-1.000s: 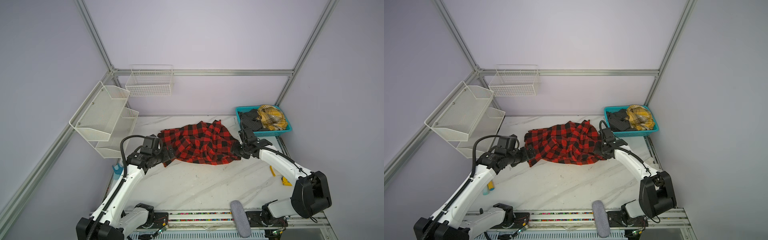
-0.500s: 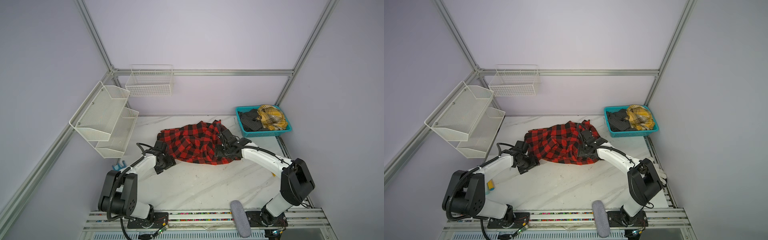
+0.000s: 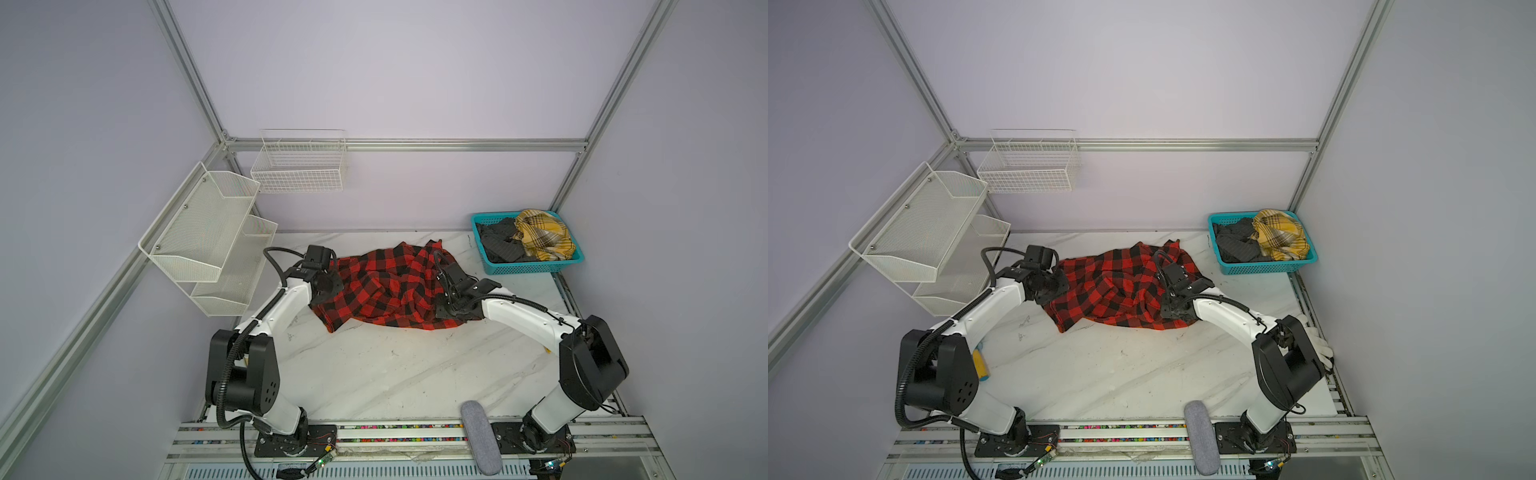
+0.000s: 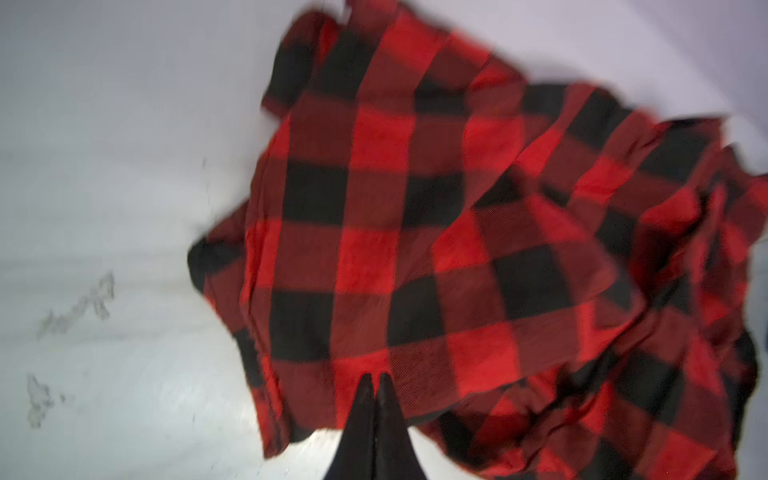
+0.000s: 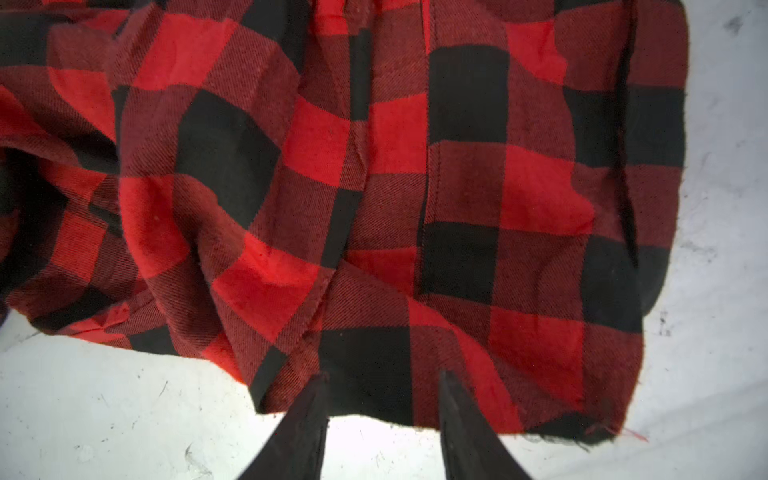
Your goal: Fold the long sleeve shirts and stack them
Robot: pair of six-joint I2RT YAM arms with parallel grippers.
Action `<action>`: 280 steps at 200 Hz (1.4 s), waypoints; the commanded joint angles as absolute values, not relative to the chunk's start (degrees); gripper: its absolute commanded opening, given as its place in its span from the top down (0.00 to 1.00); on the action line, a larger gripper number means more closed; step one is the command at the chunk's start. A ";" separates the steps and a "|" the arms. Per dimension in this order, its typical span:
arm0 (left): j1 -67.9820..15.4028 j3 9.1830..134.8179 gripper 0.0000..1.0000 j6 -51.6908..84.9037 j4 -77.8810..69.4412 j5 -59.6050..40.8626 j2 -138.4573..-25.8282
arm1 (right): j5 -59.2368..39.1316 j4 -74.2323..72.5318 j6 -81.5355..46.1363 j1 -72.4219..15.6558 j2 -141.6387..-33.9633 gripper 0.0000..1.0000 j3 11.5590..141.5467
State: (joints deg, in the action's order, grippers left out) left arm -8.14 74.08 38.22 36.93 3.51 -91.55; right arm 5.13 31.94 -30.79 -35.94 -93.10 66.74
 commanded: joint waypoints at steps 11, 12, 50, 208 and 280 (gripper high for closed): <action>-5.36 87.90 1.00 36.38 43.30 2.27 -97.16 | 6.02 32.73 -30.95 -36.04 -90.34 0.50 66.74; -5.41 87.90 0.98 36.43 43.54 2.19 -97.18 | 6.04 32.80 -30.90 -36.04 -90.34 0.50 66.77; -9.98 72.05 0.26 35.92 39.62 1.21 -91.22 | 4.97 31.32 -31.20 -35.95 -90.08 0.34 66.06; -21.97 78.42 0.59 27.29 43.16 25.21 -107.69 | 0.79 26.56 -36.12 -34.60 -91.56 0.32 60.16; -22.06 99.25 0.93 14.56 46.62 39.96 -110.47 | 0.70 25.22 -35.07 -30.53 -95.01 0.33 56.25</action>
